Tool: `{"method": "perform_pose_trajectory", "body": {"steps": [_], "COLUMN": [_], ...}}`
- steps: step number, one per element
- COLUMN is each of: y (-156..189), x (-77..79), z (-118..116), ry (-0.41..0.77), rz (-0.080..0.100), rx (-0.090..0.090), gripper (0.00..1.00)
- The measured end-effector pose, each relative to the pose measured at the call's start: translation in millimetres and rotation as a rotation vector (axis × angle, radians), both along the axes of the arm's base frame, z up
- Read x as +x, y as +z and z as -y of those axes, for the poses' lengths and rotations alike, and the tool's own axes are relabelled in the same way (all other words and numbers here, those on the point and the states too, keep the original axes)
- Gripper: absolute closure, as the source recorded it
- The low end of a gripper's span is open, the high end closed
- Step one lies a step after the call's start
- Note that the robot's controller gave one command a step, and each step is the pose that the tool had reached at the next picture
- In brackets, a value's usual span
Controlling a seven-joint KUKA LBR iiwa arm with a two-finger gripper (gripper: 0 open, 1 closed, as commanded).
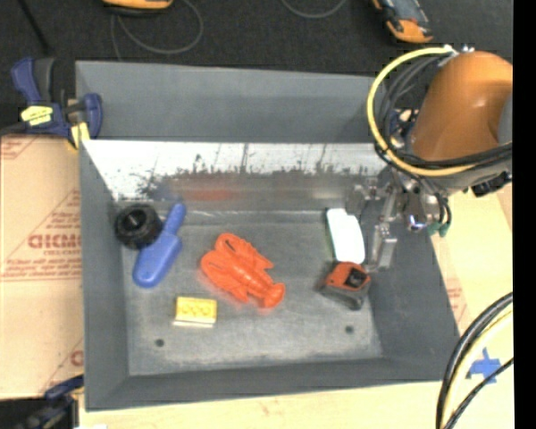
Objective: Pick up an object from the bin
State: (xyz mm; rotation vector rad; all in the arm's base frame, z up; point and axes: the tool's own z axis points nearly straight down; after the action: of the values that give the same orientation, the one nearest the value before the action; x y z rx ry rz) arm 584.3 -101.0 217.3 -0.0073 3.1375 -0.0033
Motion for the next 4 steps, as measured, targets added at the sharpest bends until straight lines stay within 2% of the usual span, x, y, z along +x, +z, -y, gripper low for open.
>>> {"method": "perform_pose_trajectory", "body": {"steps": [1, 2, 3, 4], "y": [0.0, -21.8, -77.5, -105.0], "x": [0.0, 12.8, -1.6, 29.6], "z": [0.0, -20.6, -22.5, -59.3], "ry": [0.0, 0.047, 0.112, 0.087], "rz": [0.0, 0.003, 0.005, -0.004], "rx": [0.0, -0.002, 0.001, 0.001], "gripper": [0.0, 0.0, 0.0, 0.0]}}
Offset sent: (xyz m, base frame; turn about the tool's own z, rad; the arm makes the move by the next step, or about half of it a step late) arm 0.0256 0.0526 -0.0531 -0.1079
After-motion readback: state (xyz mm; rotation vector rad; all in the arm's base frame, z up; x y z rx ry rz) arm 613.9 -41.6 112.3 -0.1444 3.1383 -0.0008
